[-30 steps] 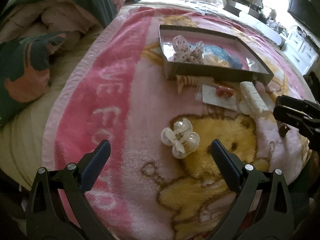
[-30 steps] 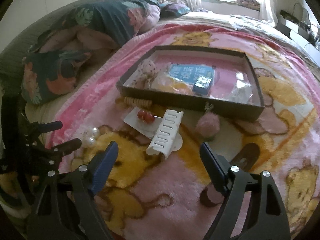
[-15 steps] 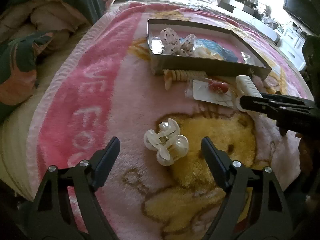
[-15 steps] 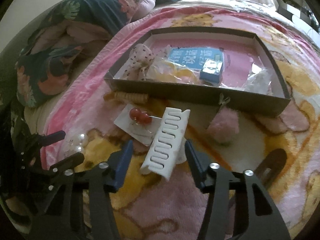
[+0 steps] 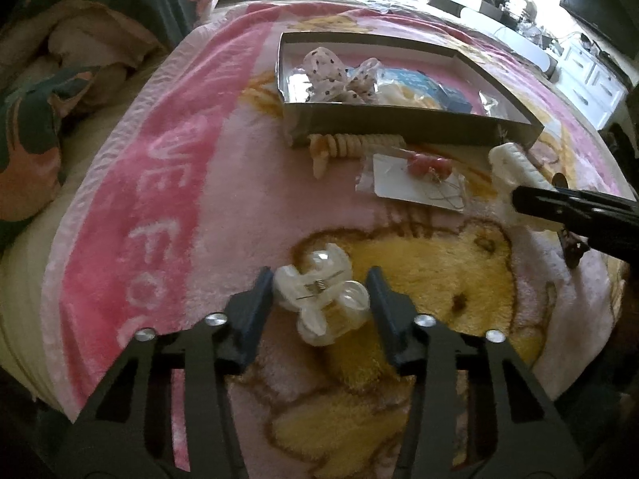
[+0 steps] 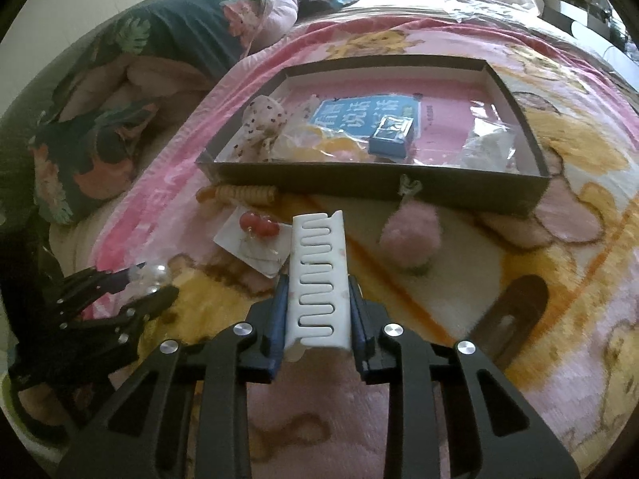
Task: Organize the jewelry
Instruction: 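Carry both clips over the tray and open the left tool while the right tool releases its clip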
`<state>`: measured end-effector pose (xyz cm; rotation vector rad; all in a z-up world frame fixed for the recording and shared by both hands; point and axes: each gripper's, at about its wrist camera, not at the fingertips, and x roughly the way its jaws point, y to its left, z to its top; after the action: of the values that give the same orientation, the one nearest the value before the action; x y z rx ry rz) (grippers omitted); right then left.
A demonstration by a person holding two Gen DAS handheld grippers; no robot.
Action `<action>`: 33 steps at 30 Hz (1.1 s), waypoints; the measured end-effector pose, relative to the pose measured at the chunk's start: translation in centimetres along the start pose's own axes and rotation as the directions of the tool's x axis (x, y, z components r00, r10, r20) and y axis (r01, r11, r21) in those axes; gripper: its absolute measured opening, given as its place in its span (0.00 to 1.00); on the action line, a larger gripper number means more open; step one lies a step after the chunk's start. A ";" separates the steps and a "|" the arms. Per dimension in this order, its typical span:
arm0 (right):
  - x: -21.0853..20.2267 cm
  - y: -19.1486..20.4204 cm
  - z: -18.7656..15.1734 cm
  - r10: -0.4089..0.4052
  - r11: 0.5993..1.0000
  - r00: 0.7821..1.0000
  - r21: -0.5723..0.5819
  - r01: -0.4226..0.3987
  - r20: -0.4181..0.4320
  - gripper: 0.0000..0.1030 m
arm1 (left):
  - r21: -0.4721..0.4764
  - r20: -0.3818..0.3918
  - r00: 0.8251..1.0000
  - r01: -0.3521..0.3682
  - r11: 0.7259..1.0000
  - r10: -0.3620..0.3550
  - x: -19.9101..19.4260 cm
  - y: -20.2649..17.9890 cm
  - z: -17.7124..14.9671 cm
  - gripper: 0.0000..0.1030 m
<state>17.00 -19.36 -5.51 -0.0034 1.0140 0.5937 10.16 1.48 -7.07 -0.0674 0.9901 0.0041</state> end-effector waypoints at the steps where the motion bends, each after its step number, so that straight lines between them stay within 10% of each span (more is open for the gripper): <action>1: -0.5 -0.1 -0.1 0.004 1.000 1.000 0.002 -0.004 0.006 0.25 | -0.002 0.000 1.000 0.001 1.000 -0.001 0.0 0.0 0.0 0.37; 33: -11.1 -4.8 -0.6 -0.047 0.996 0.971 0.090 0.026 0.233 0.25 | 0.068 0.152 0.981 0.115 0.991 -0.124 -5.9 -5.1 5.1 0.37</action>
<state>14.50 -28.69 1.74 0.1215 0.8069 0.5032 11.33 -3.10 0.93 -0.0716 0.8278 -0.1280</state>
